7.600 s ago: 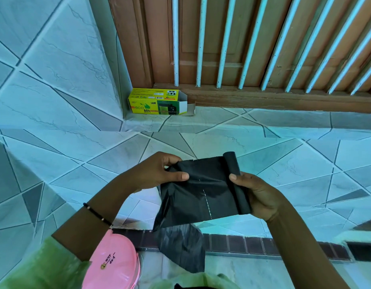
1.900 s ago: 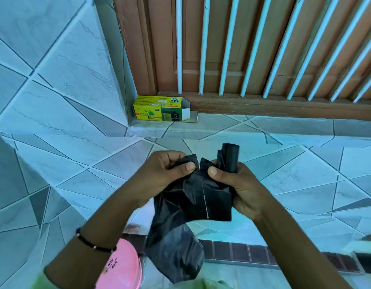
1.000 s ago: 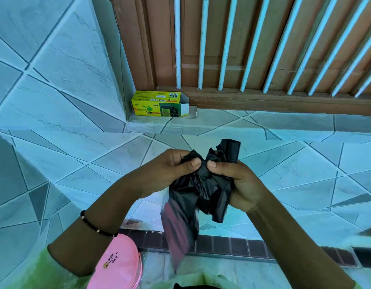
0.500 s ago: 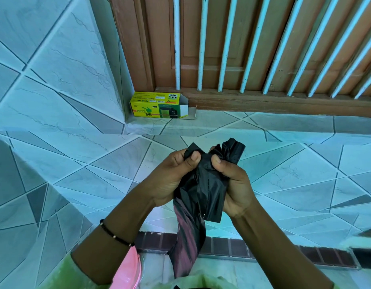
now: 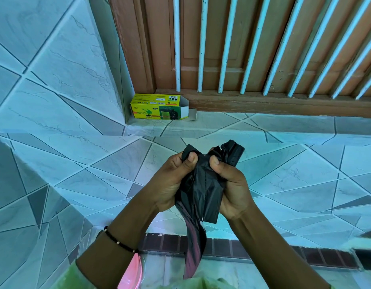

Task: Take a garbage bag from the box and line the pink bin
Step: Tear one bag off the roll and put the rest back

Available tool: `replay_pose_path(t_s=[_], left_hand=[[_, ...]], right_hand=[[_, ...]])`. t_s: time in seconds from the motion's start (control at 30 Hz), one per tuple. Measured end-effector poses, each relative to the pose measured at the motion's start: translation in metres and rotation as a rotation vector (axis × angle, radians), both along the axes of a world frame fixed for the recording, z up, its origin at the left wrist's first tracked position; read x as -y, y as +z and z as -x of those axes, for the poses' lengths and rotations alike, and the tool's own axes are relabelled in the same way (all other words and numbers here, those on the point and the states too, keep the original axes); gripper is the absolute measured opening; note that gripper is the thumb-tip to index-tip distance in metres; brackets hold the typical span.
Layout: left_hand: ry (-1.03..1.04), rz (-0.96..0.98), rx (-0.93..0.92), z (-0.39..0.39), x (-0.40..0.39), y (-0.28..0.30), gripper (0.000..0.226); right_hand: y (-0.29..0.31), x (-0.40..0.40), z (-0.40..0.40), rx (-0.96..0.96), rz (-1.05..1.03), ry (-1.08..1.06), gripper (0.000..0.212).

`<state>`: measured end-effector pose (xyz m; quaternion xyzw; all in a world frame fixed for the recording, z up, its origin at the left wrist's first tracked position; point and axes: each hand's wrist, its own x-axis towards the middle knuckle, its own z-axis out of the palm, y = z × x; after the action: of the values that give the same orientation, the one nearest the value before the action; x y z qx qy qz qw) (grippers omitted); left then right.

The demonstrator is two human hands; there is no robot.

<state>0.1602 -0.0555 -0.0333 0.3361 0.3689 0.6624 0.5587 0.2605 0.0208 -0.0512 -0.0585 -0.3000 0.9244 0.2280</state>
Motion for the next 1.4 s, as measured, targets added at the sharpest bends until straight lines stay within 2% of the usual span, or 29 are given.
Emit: replay_pose_path(t_s=[0.13, 0.2, 0.3, 0.33, 0.4, 0.47, 0.53, 0.6, 0.63, 0.67, 0.73, 0.83, 0.93, 1.0, 1.07, 1.1, 1.17, 1.23, 1.27, 1.33, 1.4], left_hand=[[0.049, 0.007, 0.009, -0.002, -0.001, -0.004, 0.020], [0.094, 0.032, -0.048, 0.001, -0.002, -0.006, 0.020], [0.139, 0.093, -0.394, 0.013, 0.002, 0.000, 0.024], [0.117, 0.108, -0.521, 0.019, 0.004, 0.004, 0.026], [0.061, 0.141, -0.696, 0.030, 0.010, 0.011, 0.028], [0.002, 0.204, -0.817, 0.040, 0.015, 0.014, 0.028], [-0.062, 0.259, -0.896, 0.044, 0.015, 0.014, 0.030], [-0.029, 0.271, -0.930, 0.040, 0.008, 0.012, 0.045], [0.031, 0.256, -0.934, 0.036, 0.004, 0.013, 0.051], [0.097, 0.227, -0.926, 0.031, 0.000, 0.015, 0.054], [0.193, 0.172, -0.954, 0.022, -0.005, 0.018, 0.044], [0.210, 0.136, -1.073, 0.015, -0.006, 0.018, 0.026], [0.243, 0.094, -1.032, 0.013, -0.002, 0.018, 0.017], [0.314, 0.085, -0.967, 0.016, 0.001, 0.019, 0.014], [0.364, 0.107, -0.930, 0.022, 0.006, 0.017, 0.015], [0.349, 0.136, -0.969, 0.024, 0.007, 0.016, 0.017], [0.212, 0.231, -1.205, 0.021, 0.009, 0.012, 0.025], [0.047, 0.331, -1.458, 0.011, 0.006, 0.010, 0.045], [0.002, 0.343, -1.513, 0.006, 0.002, 0.008, 0.051], [0.004, 0.303, -1.546, 0.002, -0.002, 0.008, 0.040], [0.050, 0.275, -1.448, 0.005, -0.001, 0.009, 0.021]], right_hand=[[-0.001, 0.002, 0.000, 0.001, 0.009, -0.041, 0.064], [-0.001, -0.001, 0.000, 0.031, -0.034, -0.102, 0.058], [0.005, -0.016, -0.011, 0.187, -0.287, -0.157, 0.019], [0.009, -0.024, -0.016, 0.242, -0.372, -0.099, 0.015], [0.016, -0.042, -0.029, 0.346, -0.455, 0.049, 0.030], [0.023, -0.056, -0.038, 0.434, -0.480, 0.105, 0.043], [0.029, -0.061, -0.042, 0.521, -0.564, 0.129, 0.039], [0.034, -0.057, -0.037, 0.668, -0.806, 0.136, 0.033], [0.036, -0.053, -0.033, 0.758, -0.951, 0.139, 0.039], [0.038, -0.048, -0.029, 0.842, -1.076, 0.144, 0.046], [0.041, -0.037, -0.021, 0.937, -1.235, 0.152, 0.054], [0.042, -0.031, -0.017, 0.955, -1.263, 0.167, 0.056], [0.044, -0.037, -0.023, 0.943, -1.256, 0.256, 0.054], [0.049, -0.045, -0.033, 0.864, -1.158, 0.270, 0.040], [0.054, -0.054, -0.043, 0.787, -1.117, 0.189, 0.025], [0.054, -0.057, -0.046, 0.782, -1.148, 0.134, 0.020], [0.051, -0.057, -0.043, 0.814, -1.305, 0.099, 0.015], [0.047, -0.048, -0.031, 0.842, -1.486, 0.133, 0.018], [0.046, -0.043, -0.025, 0.835, -1.492, 0.149, 0.023], [0.049, -0.041, -0.021, 0.798, -1.308, 0.155, 0.038], [0.048, -0.048, -0.028, 0.721, -1.058, 0.138, 0.051]])
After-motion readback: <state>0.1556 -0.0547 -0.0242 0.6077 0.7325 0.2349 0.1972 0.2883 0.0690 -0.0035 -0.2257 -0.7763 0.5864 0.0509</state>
